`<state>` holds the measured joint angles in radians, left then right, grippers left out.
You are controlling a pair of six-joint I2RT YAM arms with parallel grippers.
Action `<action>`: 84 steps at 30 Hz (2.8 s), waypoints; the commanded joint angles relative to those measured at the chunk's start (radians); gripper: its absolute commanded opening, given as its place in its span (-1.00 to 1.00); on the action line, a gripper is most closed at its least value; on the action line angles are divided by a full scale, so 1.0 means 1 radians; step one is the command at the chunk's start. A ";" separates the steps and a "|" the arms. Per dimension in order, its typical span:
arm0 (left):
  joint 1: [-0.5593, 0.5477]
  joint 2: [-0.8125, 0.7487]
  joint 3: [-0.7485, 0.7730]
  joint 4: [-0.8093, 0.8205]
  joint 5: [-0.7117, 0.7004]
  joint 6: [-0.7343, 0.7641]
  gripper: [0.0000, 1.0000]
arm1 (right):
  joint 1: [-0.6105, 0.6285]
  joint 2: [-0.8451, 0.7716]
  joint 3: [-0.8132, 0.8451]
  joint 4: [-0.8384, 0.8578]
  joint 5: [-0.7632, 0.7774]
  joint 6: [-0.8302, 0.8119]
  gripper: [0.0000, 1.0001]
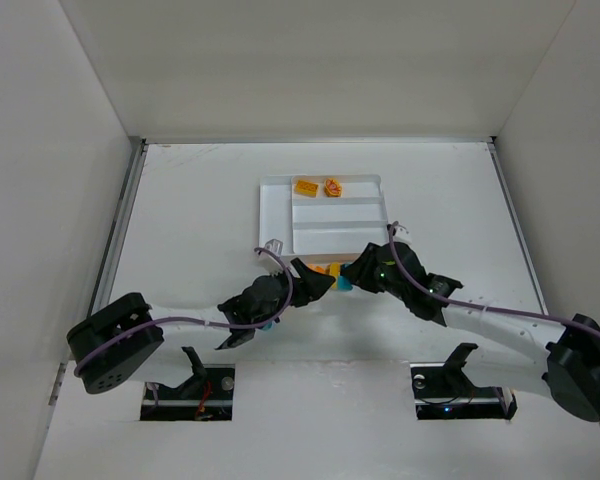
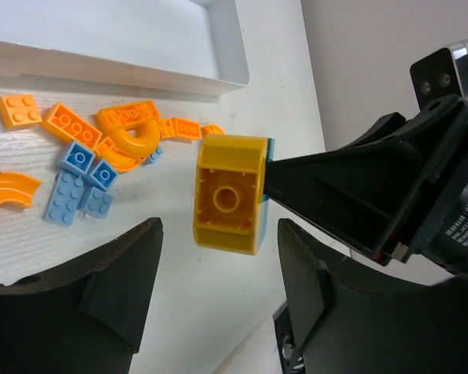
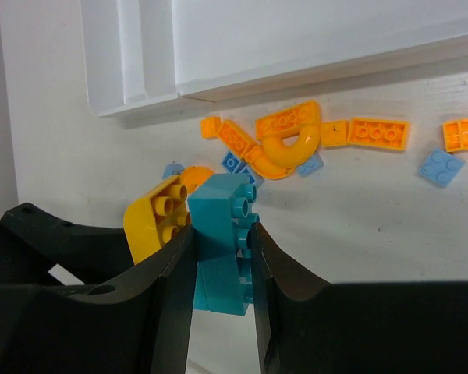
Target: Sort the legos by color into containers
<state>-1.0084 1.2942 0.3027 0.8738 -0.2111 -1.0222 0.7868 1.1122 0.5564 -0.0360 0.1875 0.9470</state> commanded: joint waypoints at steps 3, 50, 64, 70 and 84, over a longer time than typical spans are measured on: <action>0.015 0.001 0.004 0.068 -0.010 0.040 0.14 | 0.007 -0.045 0.040 0.065 -0.055 0.013 -0.31; 0.242 -0.308 -0.091 0.091 0.265 -0.299 -0.64 | -0.014 -0.117 -0.233 0.840 -0.364 0.133 0.88; 0.215 -0.292 -0.077 0.100 0.268 -0.329 -0.63 | 0.019 0.043 -0.219 1.045 -0.384 0.196 0.38; 0.216 -0.279 -0.065 0.100 0.271 -0.329 -0.63 | 0.019 0.078 -0.217 1.075 -0.395 0.220 0.08; 0.282 -0.296 -0.076 0.050 0.311 -0.293 -0.63 | -0.068 -0.008 -0.276 1.046 -0.414 0.225 -0.40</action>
<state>-0.7689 1.0122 0.2184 0.9348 0.0967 -1.3430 0.7628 1.1687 0.2993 0.9276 -0.2085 1.1828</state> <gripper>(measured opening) 0.337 0.468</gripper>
